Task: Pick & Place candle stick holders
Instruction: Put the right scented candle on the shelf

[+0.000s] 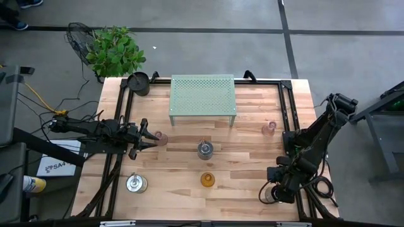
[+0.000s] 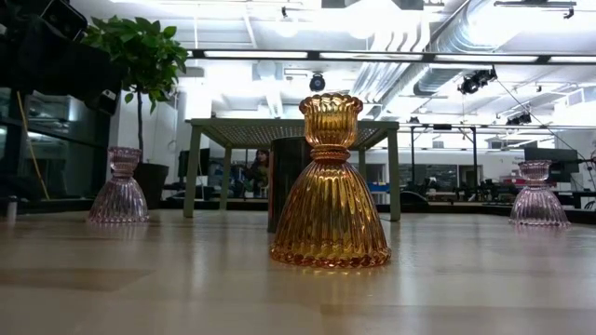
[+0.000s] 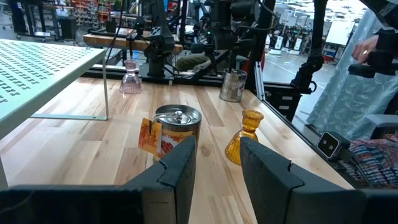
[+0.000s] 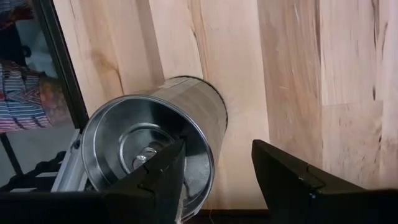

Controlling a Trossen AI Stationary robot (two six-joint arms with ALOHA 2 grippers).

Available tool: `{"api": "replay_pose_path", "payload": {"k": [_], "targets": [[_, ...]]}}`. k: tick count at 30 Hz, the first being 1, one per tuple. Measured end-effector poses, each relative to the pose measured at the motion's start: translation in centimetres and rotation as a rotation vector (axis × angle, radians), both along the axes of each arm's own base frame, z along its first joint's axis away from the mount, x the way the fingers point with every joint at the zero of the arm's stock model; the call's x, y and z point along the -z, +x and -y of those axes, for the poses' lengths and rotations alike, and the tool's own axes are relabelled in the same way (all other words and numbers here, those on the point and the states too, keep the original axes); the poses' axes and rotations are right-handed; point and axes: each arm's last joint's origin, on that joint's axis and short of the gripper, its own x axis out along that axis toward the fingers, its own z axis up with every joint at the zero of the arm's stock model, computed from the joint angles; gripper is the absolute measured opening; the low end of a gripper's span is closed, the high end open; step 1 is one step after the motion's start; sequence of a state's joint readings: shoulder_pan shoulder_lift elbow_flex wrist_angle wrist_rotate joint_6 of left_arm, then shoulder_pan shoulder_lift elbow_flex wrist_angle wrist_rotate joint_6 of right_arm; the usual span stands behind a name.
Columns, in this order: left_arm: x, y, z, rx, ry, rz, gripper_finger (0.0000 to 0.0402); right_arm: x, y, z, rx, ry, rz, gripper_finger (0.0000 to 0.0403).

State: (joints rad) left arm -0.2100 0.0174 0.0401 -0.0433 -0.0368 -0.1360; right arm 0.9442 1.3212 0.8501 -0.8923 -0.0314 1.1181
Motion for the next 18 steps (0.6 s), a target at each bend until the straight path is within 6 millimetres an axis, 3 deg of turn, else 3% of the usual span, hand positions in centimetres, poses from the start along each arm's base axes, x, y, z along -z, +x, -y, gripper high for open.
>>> {"api": "replay_pose_path", "payload": {"k": [7,18], "targets": [[0.0,0.0,0.0,0.0,0.0,0.0,0.0124,0.02,0.12,0.09,0.001,0.006,-0.009,0.0159],[0.01,0.0,0.0,0.0,0.0,0.0,0.0124,0.05,0.02,0.11,-0.029,0.013,-0.029,0.0047]]}}
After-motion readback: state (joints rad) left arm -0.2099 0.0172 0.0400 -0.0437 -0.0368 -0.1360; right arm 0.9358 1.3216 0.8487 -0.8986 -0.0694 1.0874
